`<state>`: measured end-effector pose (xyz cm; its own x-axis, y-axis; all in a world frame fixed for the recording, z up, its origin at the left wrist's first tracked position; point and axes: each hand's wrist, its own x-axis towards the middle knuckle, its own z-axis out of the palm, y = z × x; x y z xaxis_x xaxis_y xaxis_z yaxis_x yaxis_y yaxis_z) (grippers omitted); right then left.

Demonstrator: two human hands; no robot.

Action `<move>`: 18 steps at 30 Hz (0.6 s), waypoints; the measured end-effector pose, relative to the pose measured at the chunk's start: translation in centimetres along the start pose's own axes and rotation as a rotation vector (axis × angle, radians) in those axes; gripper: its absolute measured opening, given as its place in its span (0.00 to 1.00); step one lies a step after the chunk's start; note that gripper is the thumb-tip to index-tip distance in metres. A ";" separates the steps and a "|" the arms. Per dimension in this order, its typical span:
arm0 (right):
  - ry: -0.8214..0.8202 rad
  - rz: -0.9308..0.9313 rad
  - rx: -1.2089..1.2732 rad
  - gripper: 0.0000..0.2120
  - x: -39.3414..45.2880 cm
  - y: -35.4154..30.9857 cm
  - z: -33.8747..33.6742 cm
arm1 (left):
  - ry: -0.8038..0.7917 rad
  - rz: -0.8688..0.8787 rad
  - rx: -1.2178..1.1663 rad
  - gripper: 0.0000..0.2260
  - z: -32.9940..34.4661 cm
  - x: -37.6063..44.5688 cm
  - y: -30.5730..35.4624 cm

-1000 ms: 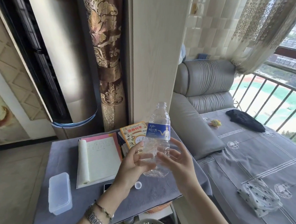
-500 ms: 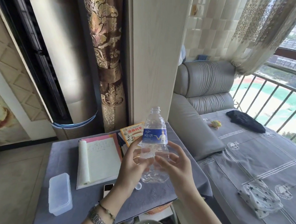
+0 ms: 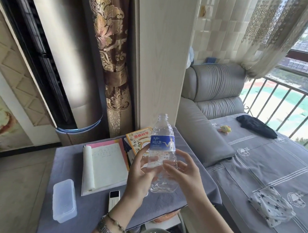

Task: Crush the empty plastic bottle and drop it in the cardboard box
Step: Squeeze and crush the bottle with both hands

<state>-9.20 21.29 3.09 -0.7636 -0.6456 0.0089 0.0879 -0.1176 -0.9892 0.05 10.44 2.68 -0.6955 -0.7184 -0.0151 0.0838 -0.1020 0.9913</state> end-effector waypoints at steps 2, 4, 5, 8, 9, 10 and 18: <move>-0.034 0.022 -0.008 0.22 0.1 -0.5 -0.1 | 0.001 -0.005 -0.007 0.29 0.0 -0.1 0.3; -0.058 0.039 0.000 0.25 0.3 -1.1 0.0 | 0.000 -0.006 -0.010 0.29 -0.1 -0.2 0.6; -0.055 0.042 0.009 0.27 0.5 -1.4 0.1 | -0.008 -0.008 -0.009 0.29 -0.1 -0.2 0.7; -0.033 0.025 0.048 0.29 0.9 -2.1 0.1 | -0.073 -0.035 0.027 0.28 -0.1 -0.6 0.7; -0.040 0.012 0.063 0.29 1.0 -2.3 0.0 | -0.092 -0.047 0.041 0.29 -0.1 -0.7 0.7; -0.051 0.000 0.070 0.28 1.0 -2.5 0.0 | -0.105 -0.055 0.052 0.29 -0.2 -0.8 0.7; -0.099 -0.019 0.063 0.30 0.8 -2.3 0.3 | -0.138 -0.048 0.155 0.24 -1.4 0.0 2.0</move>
<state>-9.83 20.82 5.43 -0.6987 -0.7140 0.0447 0.1166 -0.1753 -0.9776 1.27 9.27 4.52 -0.7878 -0.6134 -0.0558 -0.0555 -0.0195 0.9983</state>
